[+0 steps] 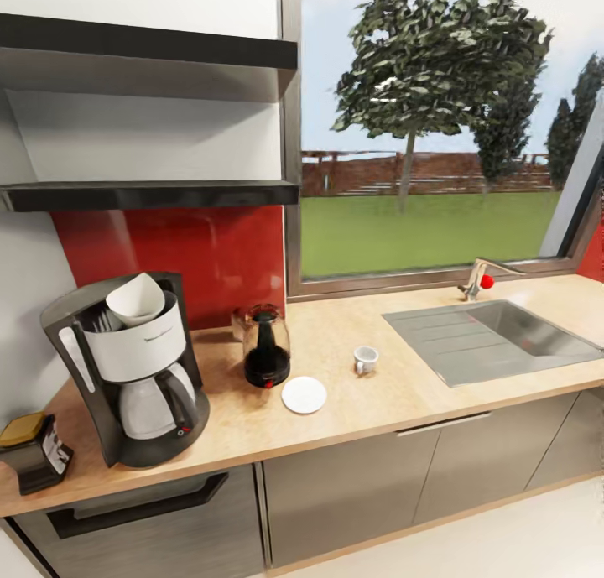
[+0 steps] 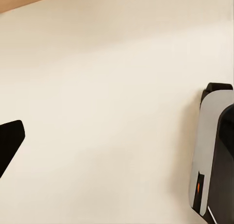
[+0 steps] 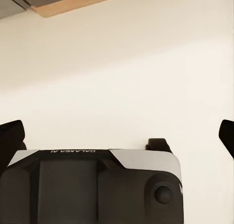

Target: Set up a coffee station on the kitchen countertop: keep the coffee maker on the countertop, move the bottle of coffee from the kitchen shelf to the counter next to the coffee maker, place a paper coffee filter on top of the coffee maker, put the saucer next to the coffee maker with the coffee cup on the saucer, and place the electric kettle next to the coffee maker.

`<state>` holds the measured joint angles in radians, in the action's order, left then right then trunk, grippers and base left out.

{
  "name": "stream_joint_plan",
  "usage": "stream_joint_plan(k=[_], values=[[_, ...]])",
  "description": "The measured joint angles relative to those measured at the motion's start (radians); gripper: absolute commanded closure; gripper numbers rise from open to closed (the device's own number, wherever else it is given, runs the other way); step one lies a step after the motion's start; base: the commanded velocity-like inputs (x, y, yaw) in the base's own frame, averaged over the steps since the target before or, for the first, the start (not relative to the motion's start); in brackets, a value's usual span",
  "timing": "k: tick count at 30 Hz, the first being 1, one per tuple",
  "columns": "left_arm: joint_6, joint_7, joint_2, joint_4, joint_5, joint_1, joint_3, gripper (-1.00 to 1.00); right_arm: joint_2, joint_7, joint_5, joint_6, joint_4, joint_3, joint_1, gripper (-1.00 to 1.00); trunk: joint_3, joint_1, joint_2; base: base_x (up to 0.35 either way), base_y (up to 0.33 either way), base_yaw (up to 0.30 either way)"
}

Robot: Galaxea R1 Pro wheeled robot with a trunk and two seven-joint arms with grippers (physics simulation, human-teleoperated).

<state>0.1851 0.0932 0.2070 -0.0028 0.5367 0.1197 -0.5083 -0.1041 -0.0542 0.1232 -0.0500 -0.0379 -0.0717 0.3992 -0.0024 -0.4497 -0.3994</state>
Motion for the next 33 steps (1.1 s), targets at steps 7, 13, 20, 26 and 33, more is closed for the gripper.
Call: stream_joint_plan(k=[7,13,20,26,33], values=[[0.000,0.000,0.000,-0.001,0.000,0.000,-0.001,-1.00,0.000,0.000,0.000,0.000,0.000,0.000,0.000,-1.00,0.000,0.000,0.000,0.003,-0.275,0.000],[0.001,0.000,0.000,-0.001,0.000,0.000,0.000,-1.00,0.000,0.001,0.000,0.000,0.000,0.000,0.000,-1.00,0.000,0.000,0.000,0.000,-0.275,0.000],[0.019,-0.002,-0.010,-0.011,-0.004,0.000,-0.003,-1.00,0.000,0.001,0.000,0.000,0.000,0.000,0.000,-1.00,0.000,0.000,0.000,-0.034,-0.275,0.000],[0.137,-0.218,-0.030,-0.110,-0.042,0.005,-0.026,-1.00,0.000,0.001,-0.001,0.000,0.001,0.000,0.000,-1.00,0.000,-0.001,0.000,-0.235,-0.213,0.000],[0.150,-0.492,0.071,-0.120,0.053,0.005,0.075,-1.00,0.003,0.004,-0.006,0.000,0.002,-0.006,0.000,-1.00,0.000,-0.001,0.000,-0.270,-0.180,0.147]])
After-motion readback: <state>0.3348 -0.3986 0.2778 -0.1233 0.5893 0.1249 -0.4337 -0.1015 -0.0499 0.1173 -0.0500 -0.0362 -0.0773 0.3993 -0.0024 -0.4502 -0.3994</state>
